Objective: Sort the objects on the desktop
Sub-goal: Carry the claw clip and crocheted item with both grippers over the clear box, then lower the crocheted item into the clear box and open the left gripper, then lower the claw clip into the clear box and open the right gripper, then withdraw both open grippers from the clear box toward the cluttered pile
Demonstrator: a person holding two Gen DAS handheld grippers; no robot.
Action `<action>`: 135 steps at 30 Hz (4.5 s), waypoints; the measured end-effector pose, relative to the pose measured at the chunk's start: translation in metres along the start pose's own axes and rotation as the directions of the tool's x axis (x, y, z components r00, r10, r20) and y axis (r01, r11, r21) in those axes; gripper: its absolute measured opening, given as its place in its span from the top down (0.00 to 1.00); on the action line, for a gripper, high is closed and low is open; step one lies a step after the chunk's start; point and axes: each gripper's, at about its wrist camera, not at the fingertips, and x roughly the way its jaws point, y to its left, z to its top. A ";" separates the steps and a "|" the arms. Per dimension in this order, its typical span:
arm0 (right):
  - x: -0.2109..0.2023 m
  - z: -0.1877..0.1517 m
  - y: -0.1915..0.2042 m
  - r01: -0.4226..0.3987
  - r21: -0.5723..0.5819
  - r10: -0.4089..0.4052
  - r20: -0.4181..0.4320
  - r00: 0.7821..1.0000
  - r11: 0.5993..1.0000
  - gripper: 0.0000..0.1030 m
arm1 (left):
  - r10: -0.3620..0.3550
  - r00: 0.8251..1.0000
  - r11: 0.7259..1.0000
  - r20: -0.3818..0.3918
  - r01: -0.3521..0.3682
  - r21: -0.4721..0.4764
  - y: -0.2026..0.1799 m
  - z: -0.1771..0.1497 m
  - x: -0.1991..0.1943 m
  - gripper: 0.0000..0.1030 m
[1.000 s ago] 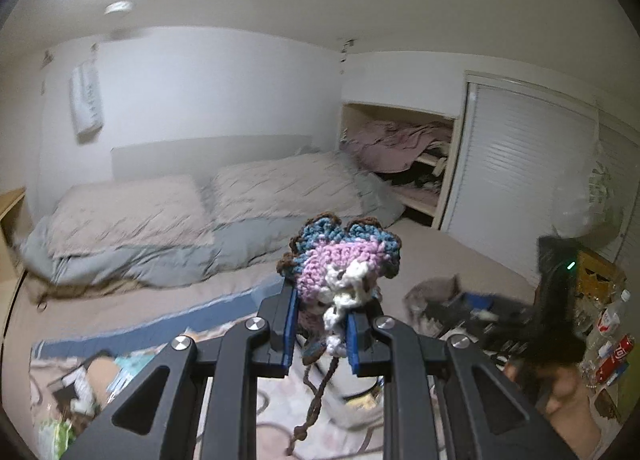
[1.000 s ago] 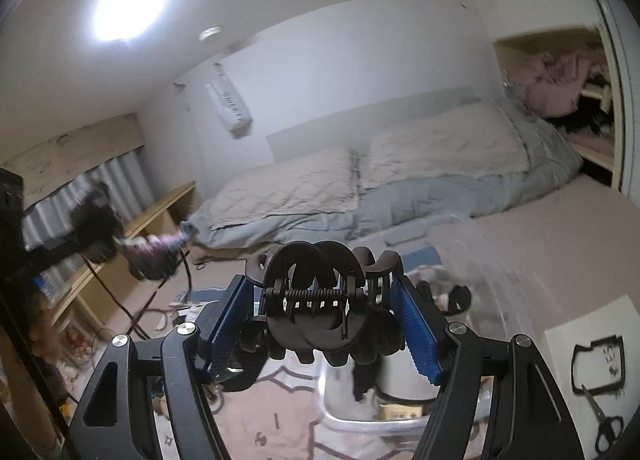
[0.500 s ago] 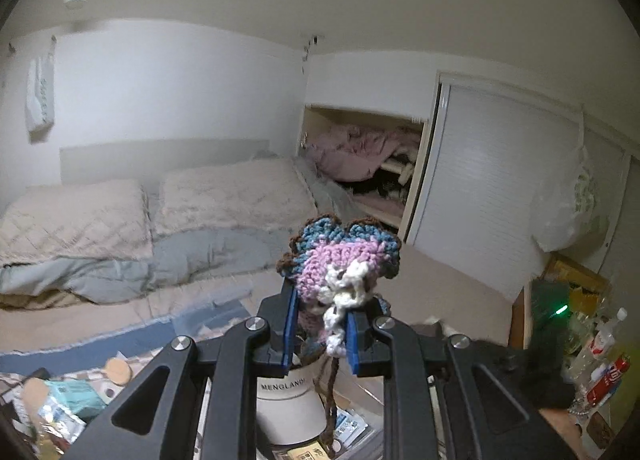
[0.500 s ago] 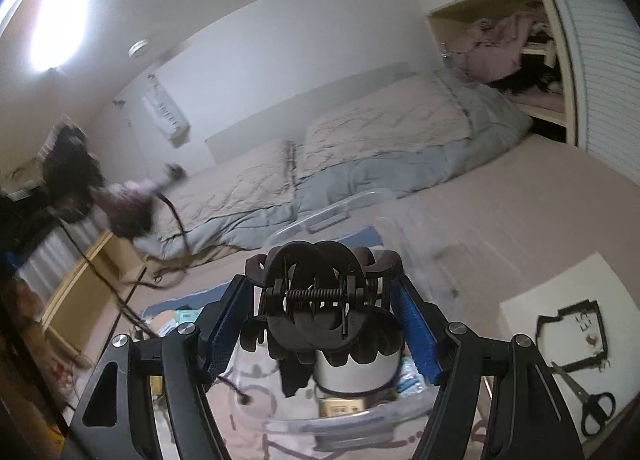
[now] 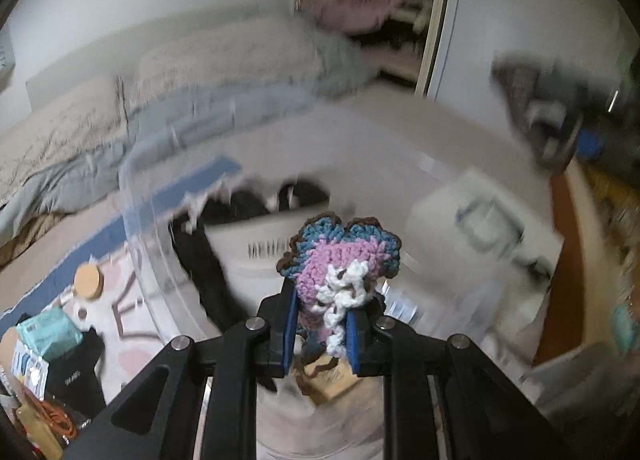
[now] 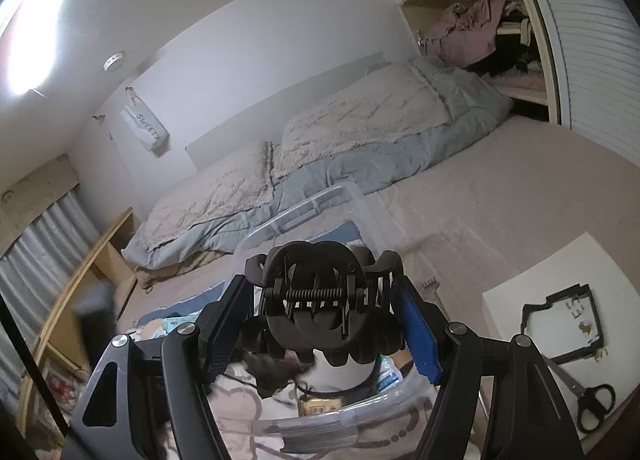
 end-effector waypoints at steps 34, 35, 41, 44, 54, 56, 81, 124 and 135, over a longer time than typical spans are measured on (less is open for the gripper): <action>0.122 -0.047 0.027 0.264 -0.393 -0.401 -0.322 0.858 0.881 0.30 | -0.078 0.995 0.996 0.056 0.080 -0.041 0.048 -0.055 -0.050 0.26; 0.123 -0.050 0.026 0.267 -0.399 -0.411 -0.336 0.848 0.877 0.30 | -0.080 0.995 0.996 0.054 0.082 -0.046 0.049 -0.055 -0.050 0.26; 0.131 -0.067 0.027 0.280 -0.489 -0.488 -0.370 0.791 0.826 0.06 | -0.082 0.996 0.995 0.042 0.084 -0.053 0.050 -0.056 -0.047 0.26; 0.132 -0.073 0.030 0.287 -0.535 -0.521 -0.358 0.775 0.795 0.06 | -0.084 0.996 0.995 0.042 0.086 -0.053 0.049 -0.056 -0.048 0.26; 0.119 -0.061 0.031 0.285 -0.455 -0.452 -0.315 0.834 0.843 0.06 | -0.078 0.996 0.995 0.045 0.081 -0.060 0.049 -0.057 -0.051 0.26; 0.114 -0.057 0.030 0.255 -0.414 -0.397 -0.303 0.866 0.874 0.06 | -0.076 0.996 0.995 0.049 0.079 -0.064 0.050 -0.058 -0.053 0.26; 0.019 -0.026 0.030 0.089 -0.114 -0.090 -0.004 0.996 0.989 0.00 | -0.014 0.986 0.991 0.167 0.035 -0.125 0.066 -0.059 -0.111 0.00; 0.009 -0.075 0.081 0.086 -0.266 -0.085 0.015 0.996 0.960 0.00 | 0.228 0.949 0.940 0.216 -0.157 -0.304 0.151 -0.101 -0.172 0.00; 0.023 -0.085 0.117 0.026 -0.323 -0.036 -0.027 0.999 0.946 0.00 | 0.335 0.920 0.895 0.203 -0.243 -0.373 0.190 -0.139 -0.210 0.00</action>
